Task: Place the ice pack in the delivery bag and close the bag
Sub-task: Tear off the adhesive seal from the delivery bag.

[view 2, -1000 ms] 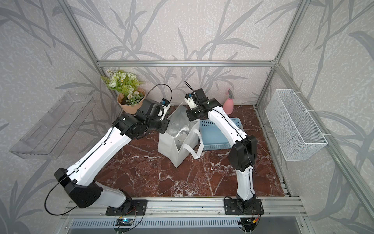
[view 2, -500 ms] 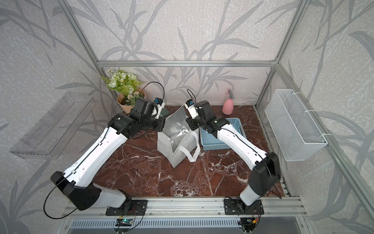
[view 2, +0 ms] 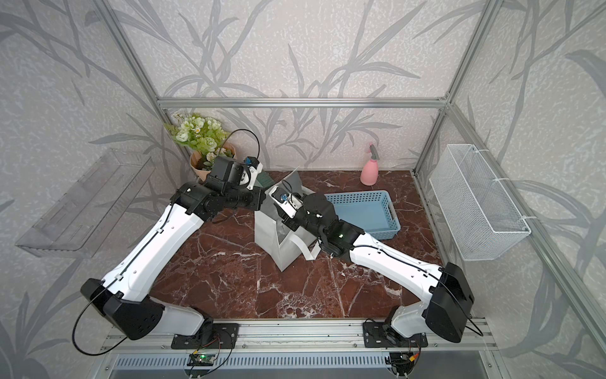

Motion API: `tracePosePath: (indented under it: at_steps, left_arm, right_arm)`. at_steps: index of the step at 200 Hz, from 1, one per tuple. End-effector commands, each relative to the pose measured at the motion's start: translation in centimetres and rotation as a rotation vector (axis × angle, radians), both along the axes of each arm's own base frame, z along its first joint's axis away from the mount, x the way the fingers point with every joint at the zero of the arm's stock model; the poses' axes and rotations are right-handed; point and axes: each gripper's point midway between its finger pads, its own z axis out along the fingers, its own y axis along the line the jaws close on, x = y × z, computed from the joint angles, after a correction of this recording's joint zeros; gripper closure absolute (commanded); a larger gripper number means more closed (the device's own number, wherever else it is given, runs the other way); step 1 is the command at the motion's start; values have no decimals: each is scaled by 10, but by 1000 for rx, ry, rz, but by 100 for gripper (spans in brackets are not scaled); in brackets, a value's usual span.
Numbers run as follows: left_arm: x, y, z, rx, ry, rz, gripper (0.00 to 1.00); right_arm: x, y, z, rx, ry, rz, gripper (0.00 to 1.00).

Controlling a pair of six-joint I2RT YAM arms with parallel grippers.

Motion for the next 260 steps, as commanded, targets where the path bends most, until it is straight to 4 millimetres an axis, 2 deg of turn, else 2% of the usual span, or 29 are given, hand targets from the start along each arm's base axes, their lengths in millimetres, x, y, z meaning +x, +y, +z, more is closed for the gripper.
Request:
tracePosePath:
  at_steps: [1, 26, 50, 170, 260]
  left_arm:
    - [-4, 0, 1, -26, 13, -2, 100]
    - [-3, 1, -2, -28, 23, 3, 100]
    - [-3, 1, -3, -33, 28, 2, 100]
    - [0, 1, -7, -50, 51, 2, 100]
    - [0, 1, -12, -51, 65, 1, 100]
  right_arm:
    - [-5, 19, 9, -6, -109, 19, 62]
    - [-9, 36, 2, -29, -131, 44, 63]
    - [-9, 44, -5, -38, -138, 44, 64]
    - [5, 54, -14, -35, -153, -4, 72]
    - [11, 58, -10, -10, -165, -27, 80]
